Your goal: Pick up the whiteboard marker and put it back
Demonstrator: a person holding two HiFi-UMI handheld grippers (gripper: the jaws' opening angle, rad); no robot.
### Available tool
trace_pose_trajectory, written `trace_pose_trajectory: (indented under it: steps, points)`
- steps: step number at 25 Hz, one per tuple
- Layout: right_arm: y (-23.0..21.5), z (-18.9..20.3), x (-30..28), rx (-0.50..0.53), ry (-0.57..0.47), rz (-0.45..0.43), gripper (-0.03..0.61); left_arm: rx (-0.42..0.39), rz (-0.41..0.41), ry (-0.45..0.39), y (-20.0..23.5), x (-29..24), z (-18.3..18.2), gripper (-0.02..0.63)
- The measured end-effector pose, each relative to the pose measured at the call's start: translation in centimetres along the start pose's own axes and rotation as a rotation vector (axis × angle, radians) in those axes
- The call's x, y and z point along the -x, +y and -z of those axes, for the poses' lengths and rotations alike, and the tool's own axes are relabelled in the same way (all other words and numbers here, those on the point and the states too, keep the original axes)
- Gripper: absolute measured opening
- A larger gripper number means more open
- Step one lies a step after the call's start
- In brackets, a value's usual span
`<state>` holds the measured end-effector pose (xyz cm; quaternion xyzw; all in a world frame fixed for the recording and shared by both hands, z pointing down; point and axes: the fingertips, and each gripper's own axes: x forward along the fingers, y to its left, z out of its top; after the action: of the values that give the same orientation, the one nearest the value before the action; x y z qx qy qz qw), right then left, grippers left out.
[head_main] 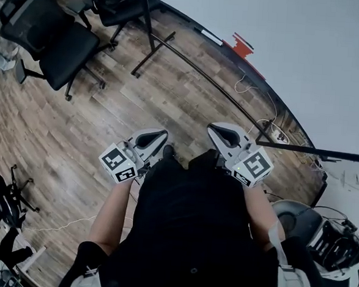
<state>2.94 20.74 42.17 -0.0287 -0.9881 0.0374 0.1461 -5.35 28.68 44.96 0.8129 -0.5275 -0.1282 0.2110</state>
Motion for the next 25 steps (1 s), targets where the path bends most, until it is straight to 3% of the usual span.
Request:
trace_pose_trajectory:
  steps: [4,8,17,21,25]
  points:
    - [-0.8,-0.3,-1.5,0.001,0.035,0.021,0.021,0.007,-0.006,-0.006,2.6,0.8,-1.5,0.012]
    - [-5.3,-0.1,-2.7,-0.036,0.02,0.012,0.023,0.0,-0.023,-0.004,5.2,-2.3,-2.8,0.012]
    - [-14.6,-2.1,-9.3,0.031,-0.027,-0.094,0.023,-0.024,-0.087,0.028,12.9,-9.9,-6.6,0.012]
    - [-18.0,-5.6,-9.9,0.035,-0.098,-0.147,0.022,-0.054,-0.105,0.045,14.5,-13.8,-9.8,0.012]
    - [-21.4,-6.4,-10.1,0.039,-0.109,-0.173,0.023,-0.118,-0.127,0.071,16.2,-17.1,-12.3,0.012]
